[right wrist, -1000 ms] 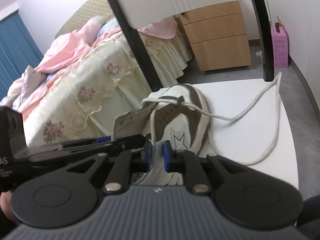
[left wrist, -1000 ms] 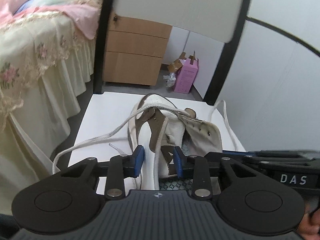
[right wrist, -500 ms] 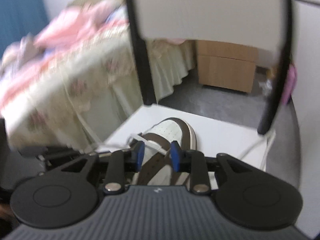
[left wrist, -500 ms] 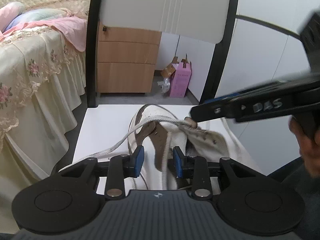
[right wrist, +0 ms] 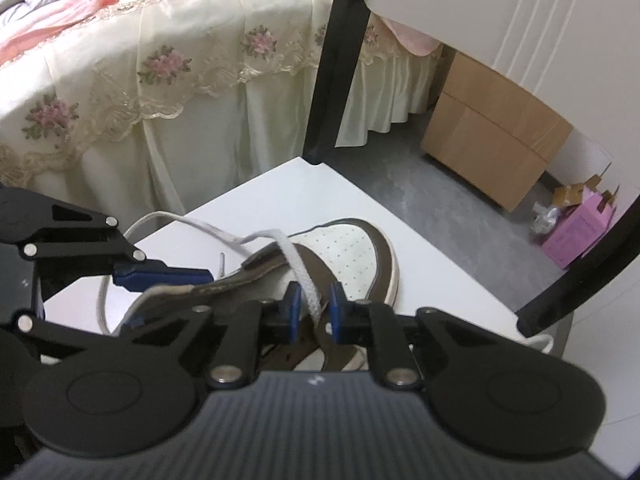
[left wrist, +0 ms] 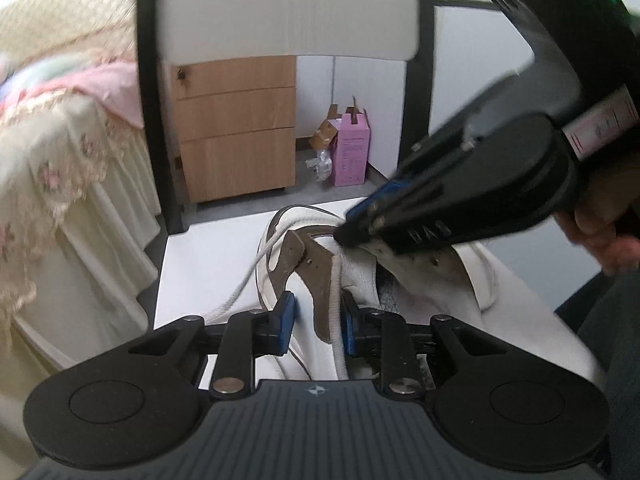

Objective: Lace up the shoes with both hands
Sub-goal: 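Grasp the lace at the sneaker tongue with the right gripper while the left gripper holds the flap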

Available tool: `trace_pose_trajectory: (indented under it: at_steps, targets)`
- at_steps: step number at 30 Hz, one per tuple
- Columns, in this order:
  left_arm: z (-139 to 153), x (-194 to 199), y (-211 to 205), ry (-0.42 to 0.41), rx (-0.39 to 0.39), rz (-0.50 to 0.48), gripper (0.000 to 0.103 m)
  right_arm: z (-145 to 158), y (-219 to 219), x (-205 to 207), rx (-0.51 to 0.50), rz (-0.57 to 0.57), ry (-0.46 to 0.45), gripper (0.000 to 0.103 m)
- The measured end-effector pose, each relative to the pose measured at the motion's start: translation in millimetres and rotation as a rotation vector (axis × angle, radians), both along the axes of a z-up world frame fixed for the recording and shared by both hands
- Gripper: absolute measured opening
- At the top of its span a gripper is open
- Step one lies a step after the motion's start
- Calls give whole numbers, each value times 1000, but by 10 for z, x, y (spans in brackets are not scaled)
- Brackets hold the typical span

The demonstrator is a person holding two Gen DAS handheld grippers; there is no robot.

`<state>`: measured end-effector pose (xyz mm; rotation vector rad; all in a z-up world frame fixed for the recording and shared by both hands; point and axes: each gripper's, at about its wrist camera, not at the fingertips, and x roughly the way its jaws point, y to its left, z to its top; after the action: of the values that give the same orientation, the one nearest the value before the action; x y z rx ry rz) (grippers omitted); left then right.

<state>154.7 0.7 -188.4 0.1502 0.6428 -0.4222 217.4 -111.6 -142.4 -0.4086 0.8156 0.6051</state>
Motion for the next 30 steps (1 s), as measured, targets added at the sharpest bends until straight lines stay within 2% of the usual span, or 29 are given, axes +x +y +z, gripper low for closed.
trace_pose_trajectory:
  at_steps: [1, 7, 15, 22, 27, 30]
  targets:
    - [-3, -6, -17, -8, 14, -8, 27, 7, 16, -9, -5, 1, -18, 3]
    - [-22, -8, -69, -27, 54, -34, 26, 41, 75, -60, 1, 15, -36, 2]
    - [-40, -19, -134, -44, 103, -43, 25, 383, 71, -114, 200, -28, -83, 2]
    - [-49, -3, -127, -45, 103, -42, 25, 928, 101, -135, 334, -38, -167, 2]
    - [-30, -12, -128, -42, 90, -30, 26, 984, 51, -149, 316, -64, -204, 2]
    - [29, -65, -46, -32, 41, -9, 29, 975, -66, -174, 335, -115, -220, 3]
